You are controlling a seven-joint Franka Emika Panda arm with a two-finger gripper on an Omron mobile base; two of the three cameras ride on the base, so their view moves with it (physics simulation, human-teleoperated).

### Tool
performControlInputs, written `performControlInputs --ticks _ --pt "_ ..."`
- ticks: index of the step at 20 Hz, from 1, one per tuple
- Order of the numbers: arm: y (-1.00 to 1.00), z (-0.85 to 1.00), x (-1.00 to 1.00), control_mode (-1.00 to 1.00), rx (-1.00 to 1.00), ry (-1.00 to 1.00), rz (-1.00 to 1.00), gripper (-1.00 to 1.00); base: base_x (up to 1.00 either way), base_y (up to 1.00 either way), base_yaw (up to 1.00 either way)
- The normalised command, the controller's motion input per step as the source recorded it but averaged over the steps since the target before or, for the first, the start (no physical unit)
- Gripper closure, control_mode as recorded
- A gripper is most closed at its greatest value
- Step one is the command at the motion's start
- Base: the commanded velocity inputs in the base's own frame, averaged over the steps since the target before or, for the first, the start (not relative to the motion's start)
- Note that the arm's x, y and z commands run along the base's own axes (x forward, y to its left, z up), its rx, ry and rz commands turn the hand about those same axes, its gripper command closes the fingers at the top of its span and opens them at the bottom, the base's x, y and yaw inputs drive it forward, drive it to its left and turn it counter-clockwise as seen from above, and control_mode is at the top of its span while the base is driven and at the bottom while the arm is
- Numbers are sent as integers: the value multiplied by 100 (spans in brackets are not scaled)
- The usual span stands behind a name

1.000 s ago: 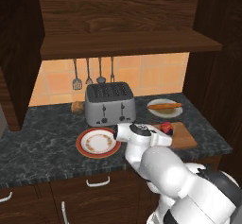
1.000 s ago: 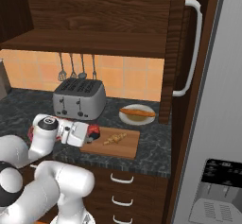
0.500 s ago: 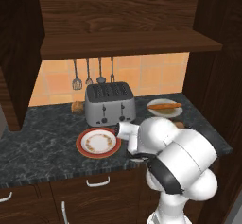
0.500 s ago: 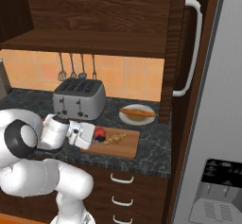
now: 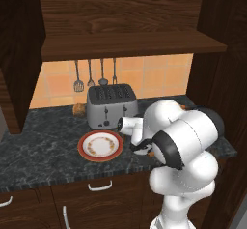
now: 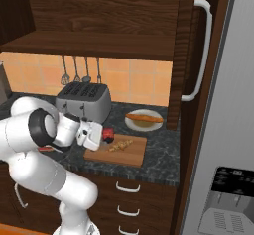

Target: From the different types of pastries on the counter, select a croissant and place it on the cutting board. Then retrieve a jar of jam from the cabinet and place it alongside the croissant on the cutting board.

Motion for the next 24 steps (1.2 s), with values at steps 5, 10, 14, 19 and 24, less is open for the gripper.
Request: performControlInputs --ticks 5,10,14,19,24 --pt "0 -35 14 -100 1 0 0 100 0 0 0" --pt "0 -46 0 -100 0 -2 0 100 0 0 0" --pt "0 -29 12 -100 1 -6 0 100 0 0 0" --pt "0 -40 9 -100 1 -8 0 100 0 0 0" --pt "0 -32 0 -100 0 -11 0 -100 0 0 0"
